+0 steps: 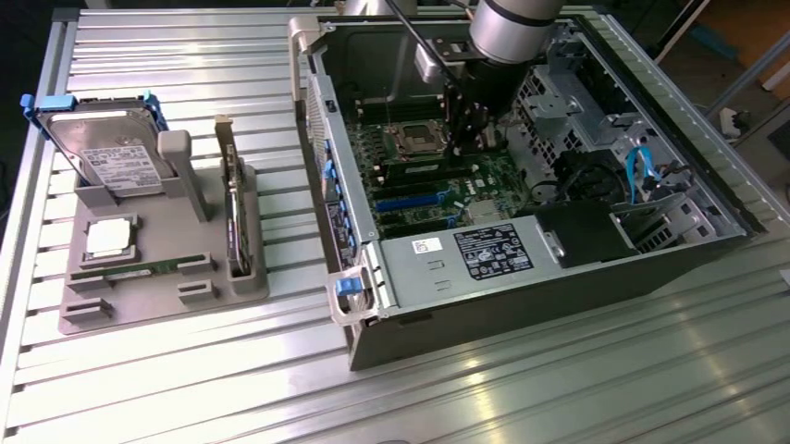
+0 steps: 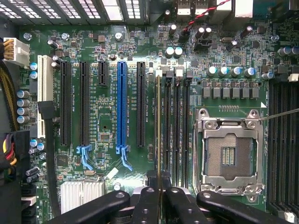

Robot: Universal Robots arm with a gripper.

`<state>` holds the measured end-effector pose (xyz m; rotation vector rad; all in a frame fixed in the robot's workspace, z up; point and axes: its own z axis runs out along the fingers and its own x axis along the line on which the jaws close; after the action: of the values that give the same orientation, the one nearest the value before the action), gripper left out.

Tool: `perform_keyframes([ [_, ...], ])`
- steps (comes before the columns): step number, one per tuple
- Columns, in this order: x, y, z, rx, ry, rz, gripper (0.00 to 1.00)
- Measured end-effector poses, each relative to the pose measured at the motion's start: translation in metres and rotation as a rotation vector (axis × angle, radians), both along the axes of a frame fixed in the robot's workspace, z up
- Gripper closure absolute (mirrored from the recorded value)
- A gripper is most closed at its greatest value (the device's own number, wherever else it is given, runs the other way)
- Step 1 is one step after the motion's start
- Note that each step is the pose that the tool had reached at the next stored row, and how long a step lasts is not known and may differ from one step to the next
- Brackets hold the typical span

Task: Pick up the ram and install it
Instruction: 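Insert the ram into the slot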

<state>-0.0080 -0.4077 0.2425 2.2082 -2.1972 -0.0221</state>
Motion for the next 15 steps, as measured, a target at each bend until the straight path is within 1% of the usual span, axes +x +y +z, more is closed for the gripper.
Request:
perform_keyframes([
  [7, 0.0000, 0.0000, 0.0056, -0.0040, -0.0002, 0.000, 0.88],
  [15, 0.0000, 0.0000, 0.0058, -0.0041, -0.0002, -0.006, 0.88],
])
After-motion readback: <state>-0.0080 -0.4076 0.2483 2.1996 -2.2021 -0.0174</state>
